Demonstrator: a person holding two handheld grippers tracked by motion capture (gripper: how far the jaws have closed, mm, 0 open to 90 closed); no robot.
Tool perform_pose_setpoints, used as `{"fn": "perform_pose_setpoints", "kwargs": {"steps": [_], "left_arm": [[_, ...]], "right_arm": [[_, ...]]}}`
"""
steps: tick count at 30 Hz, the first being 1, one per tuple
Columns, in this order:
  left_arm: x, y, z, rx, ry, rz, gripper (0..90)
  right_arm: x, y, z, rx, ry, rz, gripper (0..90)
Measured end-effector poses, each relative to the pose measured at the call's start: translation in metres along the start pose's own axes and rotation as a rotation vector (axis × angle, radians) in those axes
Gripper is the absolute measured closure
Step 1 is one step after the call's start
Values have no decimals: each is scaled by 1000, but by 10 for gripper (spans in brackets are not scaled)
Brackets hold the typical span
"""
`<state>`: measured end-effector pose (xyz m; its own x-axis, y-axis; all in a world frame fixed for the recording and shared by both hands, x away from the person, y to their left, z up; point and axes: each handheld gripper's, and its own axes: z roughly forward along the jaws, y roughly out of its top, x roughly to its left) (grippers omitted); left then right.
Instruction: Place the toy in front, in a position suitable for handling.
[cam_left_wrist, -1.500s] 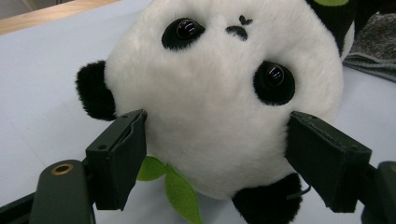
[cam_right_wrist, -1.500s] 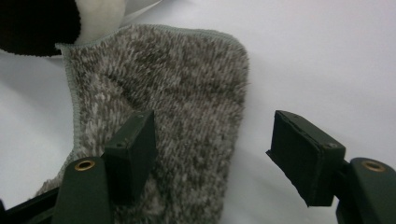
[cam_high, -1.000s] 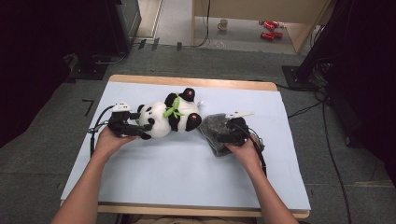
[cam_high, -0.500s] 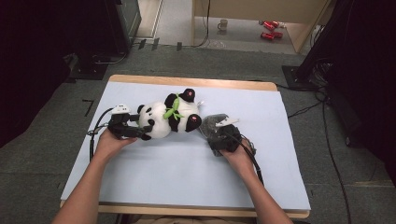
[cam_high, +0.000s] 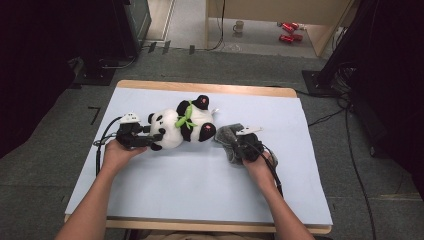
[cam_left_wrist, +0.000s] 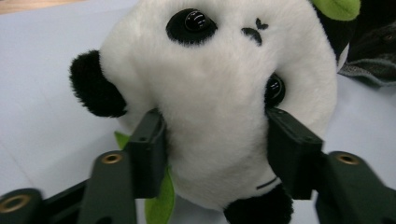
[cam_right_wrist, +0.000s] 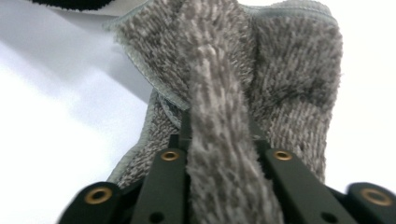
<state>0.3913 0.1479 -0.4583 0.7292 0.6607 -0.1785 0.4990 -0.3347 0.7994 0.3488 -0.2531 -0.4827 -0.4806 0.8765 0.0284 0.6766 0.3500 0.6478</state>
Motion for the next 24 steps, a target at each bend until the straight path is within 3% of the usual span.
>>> {"fn": "perform_pose_setpoints", "kwargs": {"steps": [4, 8, 11, 14, 16, 20, 24], "left_arm": [[0, 2, -3, 5, -3, -34, 587], [-1, 5, -6, -1, -12, -65, 693], [-4, 8, -11, -22, -48, -94, 724], [-12, 11, -14, -17, -54, -70, 746], [-15, 11, -16, -26, -82, -84, 765], [-25, 10, -21, -21, -120, -73, 783], [-39, 8, -25, -4, -132, -53, 789]], "right_arm": [[-5, 6, -5, 53, 37, 29, 817], [-17, 7, -15, 21, 81, 106, 821], [-21, 9, -22, 10, 89, 129, 821], [-27, 10, -30, -11, 89, 138, 821], [-31, 10, -36, -27, 86, 148, 821], [-39, 9, -46, -46, 81, 175, 820], [-42, 8, -54, -61, 79, 185, 821]]}}
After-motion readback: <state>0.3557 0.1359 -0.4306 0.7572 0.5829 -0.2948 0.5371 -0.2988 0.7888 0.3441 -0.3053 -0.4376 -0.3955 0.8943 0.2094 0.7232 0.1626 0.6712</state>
